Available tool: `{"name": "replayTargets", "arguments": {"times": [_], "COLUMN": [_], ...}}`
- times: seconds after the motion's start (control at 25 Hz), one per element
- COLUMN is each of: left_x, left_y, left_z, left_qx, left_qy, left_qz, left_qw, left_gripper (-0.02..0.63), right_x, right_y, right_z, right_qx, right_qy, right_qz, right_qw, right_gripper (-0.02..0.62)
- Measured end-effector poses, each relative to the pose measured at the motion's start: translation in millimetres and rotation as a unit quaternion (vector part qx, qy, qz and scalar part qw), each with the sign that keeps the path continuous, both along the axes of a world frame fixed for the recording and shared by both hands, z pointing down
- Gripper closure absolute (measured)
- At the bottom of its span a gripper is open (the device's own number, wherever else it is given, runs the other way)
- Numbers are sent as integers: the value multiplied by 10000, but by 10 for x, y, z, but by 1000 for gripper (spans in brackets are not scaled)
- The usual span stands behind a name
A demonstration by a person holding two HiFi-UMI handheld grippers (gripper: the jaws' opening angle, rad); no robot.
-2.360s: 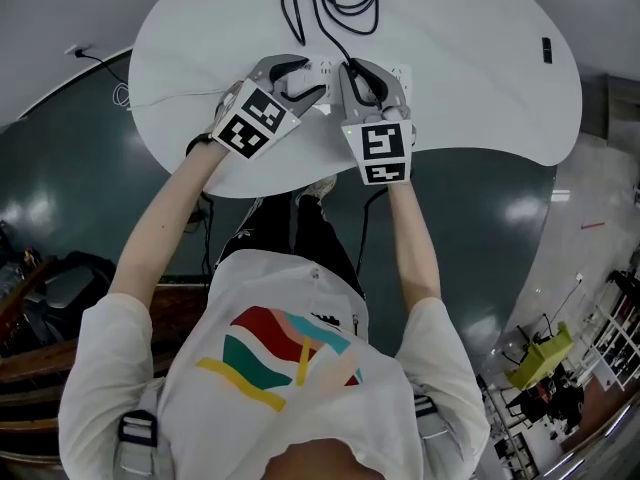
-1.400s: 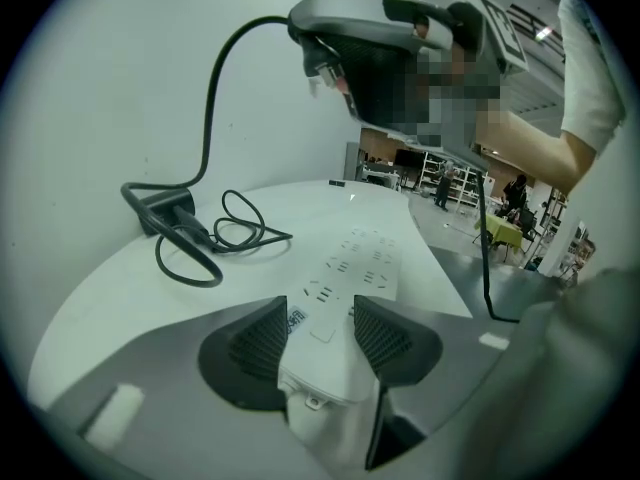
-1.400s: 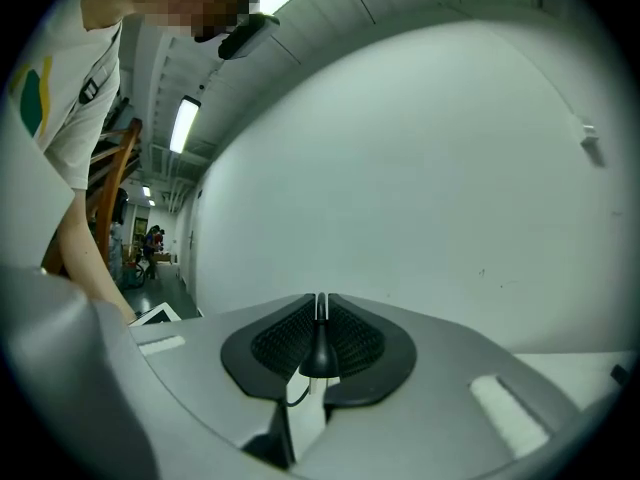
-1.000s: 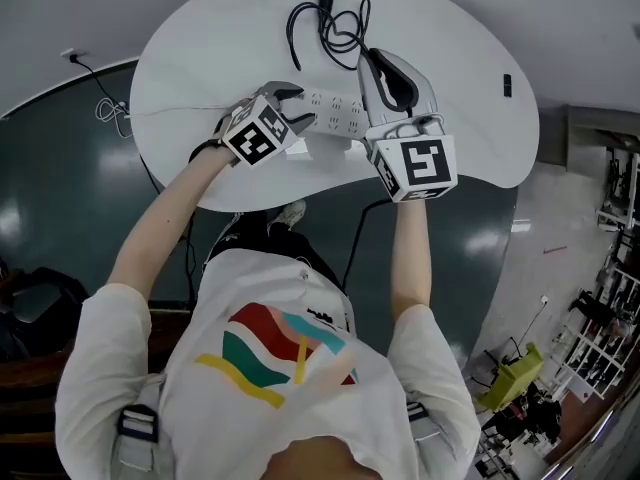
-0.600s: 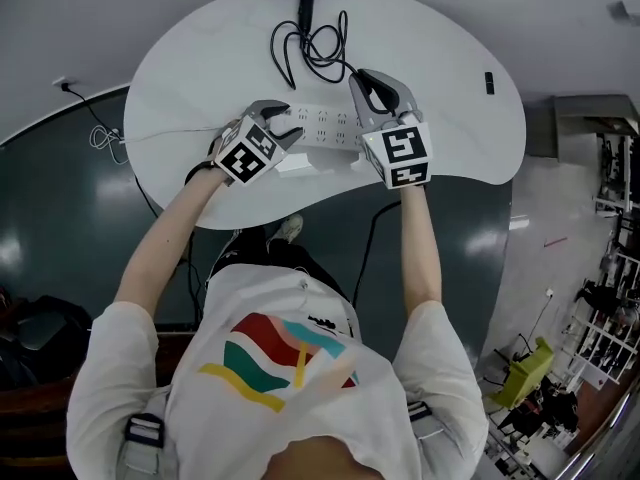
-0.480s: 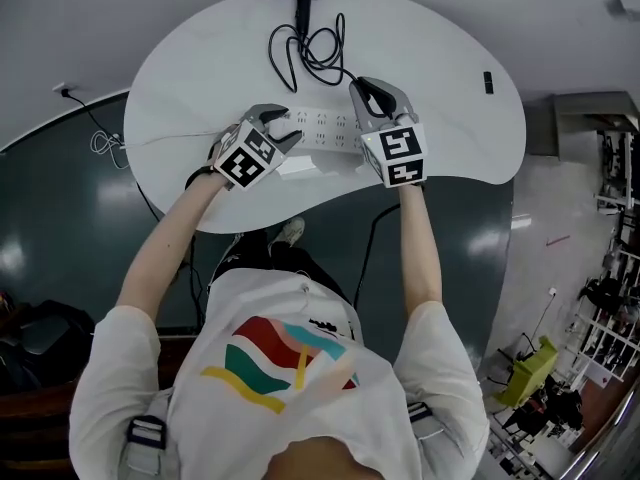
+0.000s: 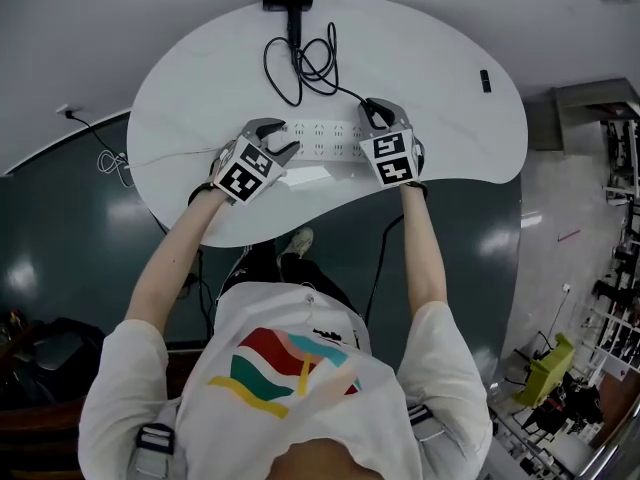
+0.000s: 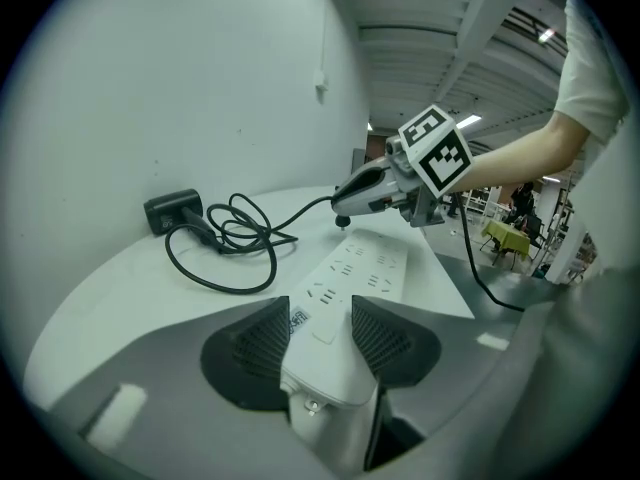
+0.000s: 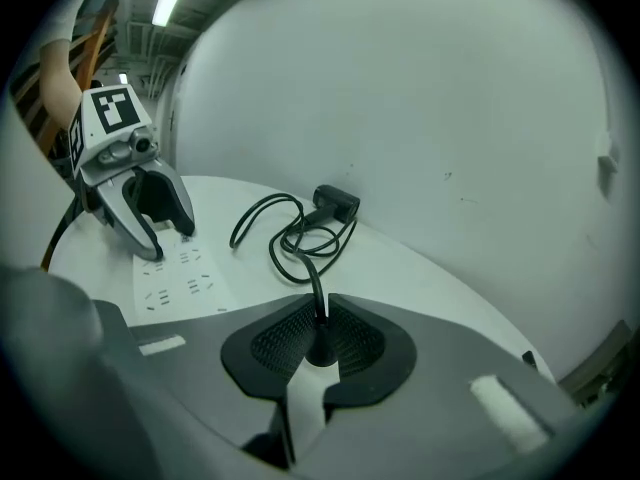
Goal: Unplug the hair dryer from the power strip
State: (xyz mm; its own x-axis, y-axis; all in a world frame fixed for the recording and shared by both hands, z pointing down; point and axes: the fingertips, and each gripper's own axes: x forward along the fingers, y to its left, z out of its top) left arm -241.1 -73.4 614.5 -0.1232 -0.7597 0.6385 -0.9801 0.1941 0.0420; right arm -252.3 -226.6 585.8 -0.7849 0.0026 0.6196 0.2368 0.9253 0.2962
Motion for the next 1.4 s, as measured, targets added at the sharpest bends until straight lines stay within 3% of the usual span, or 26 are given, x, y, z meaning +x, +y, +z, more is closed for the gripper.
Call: {"name": "replayTargets", "arguments": {"times": [0.28, 0.64, 0.84, 1.04, 1.2, 1.32, 1.4], "left_x": [-7, -13, -11, -139, -242, -175, -63], "left_y": [-4, 1, -23, -156, -236, -221, -186], "left_z": [-7, -15, -42, -539, -1274, -1707, -1957], "left_qx": [8, -6, -97, 711, 1539, 1942, 2201], "left_qy": [1, -53, -5, -351, -765, -615, -517], "left_qz": [-33, -35, 50, -376, -656, -778, -865], "left_qw": [10000, 10000, 9999, 9961, 9829, 9759, 9702], "left_gripper": [423, 420, 393, 398, 432, 495, 571], "right_x": [29, 58, 142, 145, 153, 293, 448], "right_y": [-116, -92, -115, -119, -81, 19, 109], "right_z": [137, 41, -156, -775, -1567, -2110, -2391], "right_qx": [42, -486, -1083, -1411, -1437, -1269, -1106], "right_qy": [35, -86, -358, -1057, -1983, -2662, -3004], "right_qz": [217, 517, 872, 975, 1123, 1304, 1386], "right_qw": [9998, 9974, 9896, 9795, 9630, 9466, 9372], "right_gripper": [540, 492, 480, 494, 512, 535, 548]}}
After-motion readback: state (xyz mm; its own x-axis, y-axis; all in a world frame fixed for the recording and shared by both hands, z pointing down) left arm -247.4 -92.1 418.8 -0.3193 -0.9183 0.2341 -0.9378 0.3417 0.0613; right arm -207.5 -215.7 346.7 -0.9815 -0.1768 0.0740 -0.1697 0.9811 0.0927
